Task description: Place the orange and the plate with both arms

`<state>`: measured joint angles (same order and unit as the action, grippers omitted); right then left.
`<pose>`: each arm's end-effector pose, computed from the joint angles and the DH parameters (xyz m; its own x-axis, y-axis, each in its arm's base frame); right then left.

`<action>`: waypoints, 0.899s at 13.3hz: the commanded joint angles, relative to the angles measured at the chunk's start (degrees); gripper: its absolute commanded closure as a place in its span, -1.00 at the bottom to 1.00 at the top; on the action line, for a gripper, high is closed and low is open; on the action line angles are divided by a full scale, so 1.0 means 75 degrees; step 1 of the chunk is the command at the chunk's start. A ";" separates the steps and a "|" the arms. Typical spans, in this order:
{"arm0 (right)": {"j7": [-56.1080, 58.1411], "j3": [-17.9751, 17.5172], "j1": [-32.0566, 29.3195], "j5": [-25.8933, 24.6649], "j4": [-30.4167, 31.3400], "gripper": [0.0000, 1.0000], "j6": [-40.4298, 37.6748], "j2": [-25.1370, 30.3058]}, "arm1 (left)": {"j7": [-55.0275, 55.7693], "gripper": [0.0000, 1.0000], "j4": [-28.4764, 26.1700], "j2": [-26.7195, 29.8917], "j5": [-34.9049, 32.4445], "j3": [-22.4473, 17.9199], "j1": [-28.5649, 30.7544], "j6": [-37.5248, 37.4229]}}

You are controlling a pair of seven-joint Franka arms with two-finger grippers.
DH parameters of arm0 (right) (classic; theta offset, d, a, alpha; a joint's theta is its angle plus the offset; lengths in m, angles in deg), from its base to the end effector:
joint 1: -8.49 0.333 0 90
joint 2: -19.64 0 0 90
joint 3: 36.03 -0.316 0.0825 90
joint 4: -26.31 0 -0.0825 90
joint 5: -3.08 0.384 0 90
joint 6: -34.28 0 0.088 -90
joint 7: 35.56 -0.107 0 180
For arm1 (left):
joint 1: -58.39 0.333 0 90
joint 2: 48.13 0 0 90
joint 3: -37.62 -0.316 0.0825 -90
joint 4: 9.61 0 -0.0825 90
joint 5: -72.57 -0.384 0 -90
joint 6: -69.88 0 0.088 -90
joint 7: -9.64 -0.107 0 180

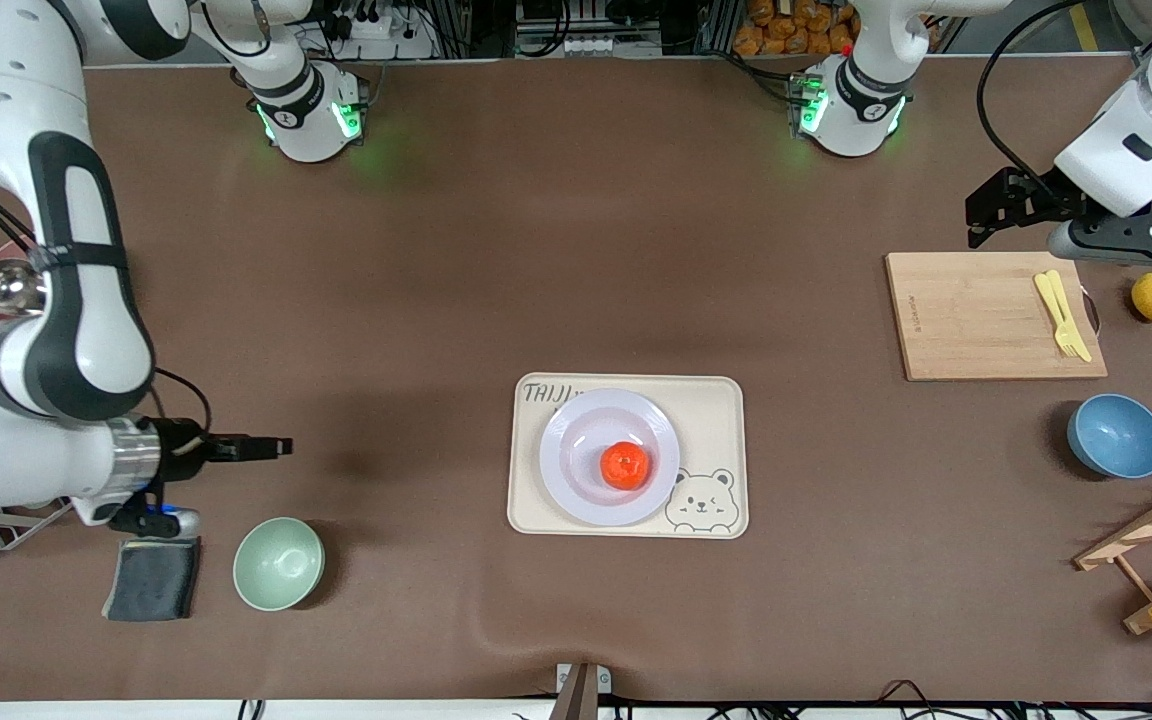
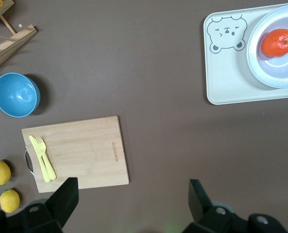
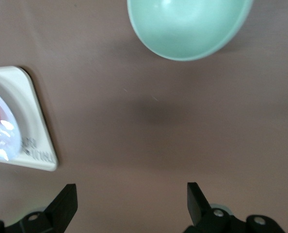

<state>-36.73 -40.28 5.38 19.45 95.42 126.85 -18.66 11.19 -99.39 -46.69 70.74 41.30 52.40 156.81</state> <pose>0.7104 0.0300 0.3739 0.9646 -0.0163 -0.2632 -0.0999 -0.9463 -0.3075 0.5342 -0.0879 0.6355 0.9899 -0.1395 -0.0237 -0.1402 -0.9895 -0.0342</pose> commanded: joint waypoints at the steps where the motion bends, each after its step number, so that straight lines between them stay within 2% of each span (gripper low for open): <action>1: -0.0195 0.0016 -0.0125 -0.0763 0.0019 -1.00 -0.0762 0.0955 | -0.0042 -1.00 0.0053 0.0020 0.0198 0.0001 0.0036 -0.0024; 3: -0.0406 0.0121 -0.0125 -0.1046 0.0392 -1.00 -0.1208 0.1623 | -0.0042 -1.00 0.0053 0.0020 0.0198 0.0001 0.0036 -0.0024; 6: -0.0418 0.0122 -0.0102 -0.1619 0.2100 -1.00 -0.0720 0.3179 | -0.0042 -1.00 0.0053 0.0020 0.0198 0.0001 0.0036 -0.0024; 9: -0.0406 0.0122 -0.0113 -0.1726 0.3613 -1.00 -0.0145 0.4342 | -0.0042 -1.00 0.0053 0.0020 0.0198 0.0001 0.0036 -0.0024; 12: -0.0430 0.0133 -0.0195 -0.1785 0.4156 -1.00 -0.0119 0.5046 | -0.0042 -1.00 0.0053 0.0020 0.0198 0.0001 0.0036 -0.0024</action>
<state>-38.88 -38.81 4.85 7.30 120.62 124.44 13.36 11.19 -99.37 -46.74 70.74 41.30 52.40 156.81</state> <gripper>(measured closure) 0.000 0.000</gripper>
